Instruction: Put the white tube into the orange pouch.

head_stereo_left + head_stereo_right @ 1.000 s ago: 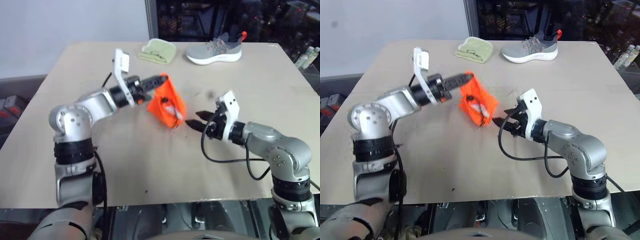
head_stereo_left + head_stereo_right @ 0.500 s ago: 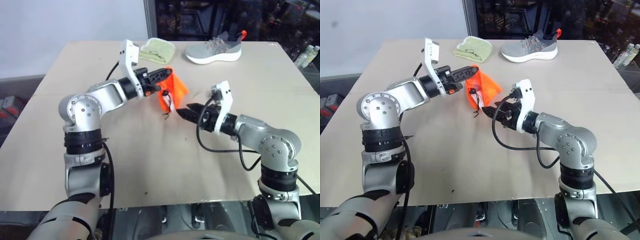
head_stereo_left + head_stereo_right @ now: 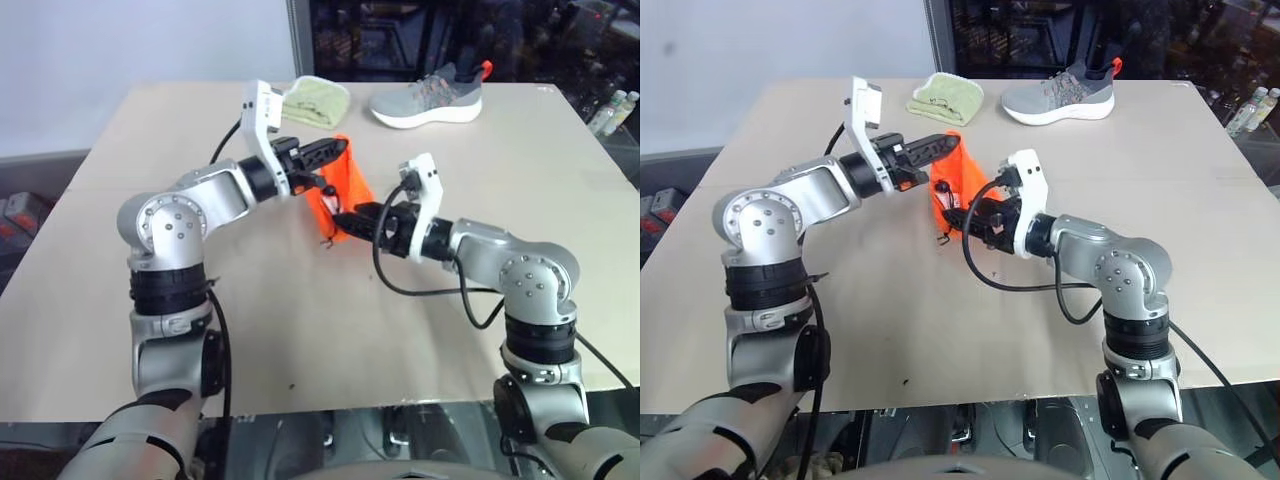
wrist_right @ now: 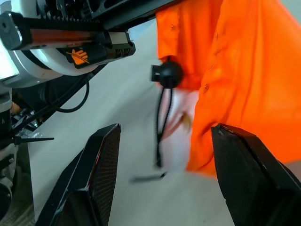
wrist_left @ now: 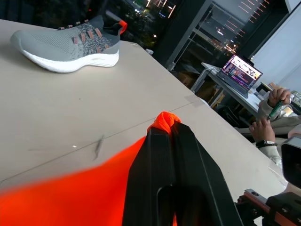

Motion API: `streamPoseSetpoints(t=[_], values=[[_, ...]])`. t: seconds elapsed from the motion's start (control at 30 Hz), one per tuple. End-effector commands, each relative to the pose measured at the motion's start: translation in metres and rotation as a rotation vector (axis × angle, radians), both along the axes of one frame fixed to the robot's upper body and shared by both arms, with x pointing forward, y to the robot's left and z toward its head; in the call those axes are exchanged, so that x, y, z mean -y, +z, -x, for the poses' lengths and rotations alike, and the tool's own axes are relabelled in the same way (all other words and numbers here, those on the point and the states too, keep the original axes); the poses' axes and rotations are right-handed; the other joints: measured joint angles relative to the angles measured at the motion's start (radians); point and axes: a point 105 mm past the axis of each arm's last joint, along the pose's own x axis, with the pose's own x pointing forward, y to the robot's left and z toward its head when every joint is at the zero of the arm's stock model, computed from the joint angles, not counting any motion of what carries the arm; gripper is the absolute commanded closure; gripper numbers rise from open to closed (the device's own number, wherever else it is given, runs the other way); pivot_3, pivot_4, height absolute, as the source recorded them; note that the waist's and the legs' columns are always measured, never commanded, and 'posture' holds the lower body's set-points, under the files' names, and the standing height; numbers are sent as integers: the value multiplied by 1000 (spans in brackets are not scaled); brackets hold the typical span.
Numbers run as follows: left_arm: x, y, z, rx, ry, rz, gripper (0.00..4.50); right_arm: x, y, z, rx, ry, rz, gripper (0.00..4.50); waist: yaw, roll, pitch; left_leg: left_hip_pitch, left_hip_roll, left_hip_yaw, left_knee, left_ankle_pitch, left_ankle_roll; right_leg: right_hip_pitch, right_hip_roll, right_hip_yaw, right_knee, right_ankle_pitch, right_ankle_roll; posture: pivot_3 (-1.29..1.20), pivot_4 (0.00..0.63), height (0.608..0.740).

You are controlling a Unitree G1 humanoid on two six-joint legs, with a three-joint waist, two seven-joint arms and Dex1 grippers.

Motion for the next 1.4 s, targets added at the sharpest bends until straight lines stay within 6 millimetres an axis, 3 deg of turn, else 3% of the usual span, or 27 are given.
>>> streamPoseSetpoints(t=[0.03, 0.27, 0.47, 0.6, 0.67, 0.77, 1.0, 1.1, 1.23, 1.37, 1.4], values=[[2, 16, 9, 78, -13, 8, 4500, -5, 15, 4, 48, 38, -40, 1427, 0, 0, 0, 0, 0, 0, 0, 0, 0, 0, 0, 0, 0, 0, 0, 0, 150, 740], [1, 15, 9, 75, -5, 5, 4500, -7, 26, 9, 70, 65, -65, 1427, 0, 0, 0, 0, 0, 0, 0, 0, 0, 0, 0, 0, 0, 0, 0, 0, 150, 740], [6, 18, 11, 81, -21, 11, 4500, -5, 12, 5, 34, 53, -31, 1427, 0, 0, 0, 0, 0, 0, 0, 0, 0, 0, 0, 0, 0, 0, 0, 0, 150, 740], [5, 16, 12, 74, -22, 5, 4500, 0, 19, 5, 40, 47, -68, 2436, 0, 0, 0, 0, 0, 0, 0, 0, 0, 0, 0, 0, 0, 0, 0, 0, 150, 740], [4, 14, 12, 71, -22, 1, 4500, 1, 20, 5, 40, 49, -74, 3392, 1, 0, 0, 0, 0, 0, 0, 0, 0, 0, 0, 0, 0, 0, 0, 0, 150, 740], [6, 15, 13, 71, -25, 4, 4500, -2, 13, 4, 27, 54, -49, 4451, 0, 0, 0, 0, 0, 0, 0, 0, 0, 0, 0, 0, 0, 0, 0, 0, 150, 740], [5, 16, 14, 73, -21, 2, 4500, -8, 11, 0, 12, 63, -79, 4451, 0, 0, 0, 0, 0, 0, 0, 0, 0, 0, 0, 0, 0, 0, 0, 0, 150, 740], [1, 8, 13, 60, -9, -14, 4500, -4, 32, 6, 69, 94, -164, 4451, 1, 0, 0, 0, 0, 0, 0, 0, 0, 0, 0, 0, 0, 0, 0, 0, 150, 740], [-2, -12, 26, -2, -113, -7, 4500, 19, 110, 20, 255, 178, -396, 4451, -1, 3, 2, 0, 0, 0, 0, 0, 0, 0, 0, 0, 0, 0, 0, 0, 150, 740], [3, -19, 48, 31, -244, -46, 3337, 30, 143, 14, 289, 183, -433, 4500, -3, 3, 3, 0, 1, 1, 0, 0, 0, -1, 0, 0, 0, 0, 0, 0, 150, 740], [3, -19, 50, 44, -247, -53, 2772, 33, 149, 11, 291, 179, -436, 4500, -1, 3, 3, 1, 1, 1, -1, 0, 0, -1, 1, 1, 0, 0, 0, 0, 150, 740]])
